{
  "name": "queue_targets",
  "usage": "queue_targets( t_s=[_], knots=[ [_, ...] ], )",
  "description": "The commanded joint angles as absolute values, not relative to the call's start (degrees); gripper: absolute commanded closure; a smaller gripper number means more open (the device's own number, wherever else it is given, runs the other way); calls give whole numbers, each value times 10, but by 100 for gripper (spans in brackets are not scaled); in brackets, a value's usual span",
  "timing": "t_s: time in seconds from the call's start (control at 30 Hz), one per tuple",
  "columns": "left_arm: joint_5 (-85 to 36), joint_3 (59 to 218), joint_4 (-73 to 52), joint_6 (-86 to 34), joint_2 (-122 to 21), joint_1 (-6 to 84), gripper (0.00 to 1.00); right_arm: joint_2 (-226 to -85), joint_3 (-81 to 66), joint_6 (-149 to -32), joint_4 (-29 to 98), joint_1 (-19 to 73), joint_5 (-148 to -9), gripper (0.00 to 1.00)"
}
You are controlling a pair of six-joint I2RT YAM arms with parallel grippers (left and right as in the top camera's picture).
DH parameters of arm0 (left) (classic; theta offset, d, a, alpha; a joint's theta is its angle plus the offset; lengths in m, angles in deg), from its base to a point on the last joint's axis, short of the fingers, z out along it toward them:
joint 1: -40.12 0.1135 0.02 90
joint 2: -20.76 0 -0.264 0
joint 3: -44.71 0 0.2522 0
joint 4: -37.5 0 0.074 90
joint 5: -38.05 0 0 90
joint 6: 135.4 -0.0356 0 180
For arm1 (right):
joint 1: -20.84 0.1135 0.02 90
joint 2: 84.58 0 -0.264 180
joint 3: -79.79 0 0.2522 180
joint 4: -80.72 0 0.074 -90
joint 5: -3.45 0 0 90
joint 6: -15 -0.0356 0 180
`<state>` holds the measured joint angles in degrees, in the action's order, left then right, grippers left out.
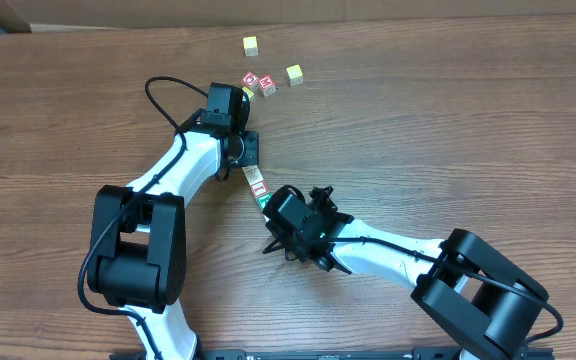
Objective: Flip 5 blocks
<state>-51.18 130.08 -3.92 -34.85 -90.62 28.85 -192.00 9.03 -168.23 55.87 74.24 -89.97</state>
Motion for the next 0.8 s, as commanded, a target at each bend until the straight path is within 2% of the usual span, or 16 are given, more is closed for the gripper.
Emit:
queue_targets(
  t_s=[0.0,0.77],
  knots=[
    [-489,1313,-40,-345,-910,285,96,-1922,87,-1687,567,746,-908,96],
    [-464,1312,-34,-338,-915,266,96,-1930,87,-1698,608,757,-908,96]
  ],
)
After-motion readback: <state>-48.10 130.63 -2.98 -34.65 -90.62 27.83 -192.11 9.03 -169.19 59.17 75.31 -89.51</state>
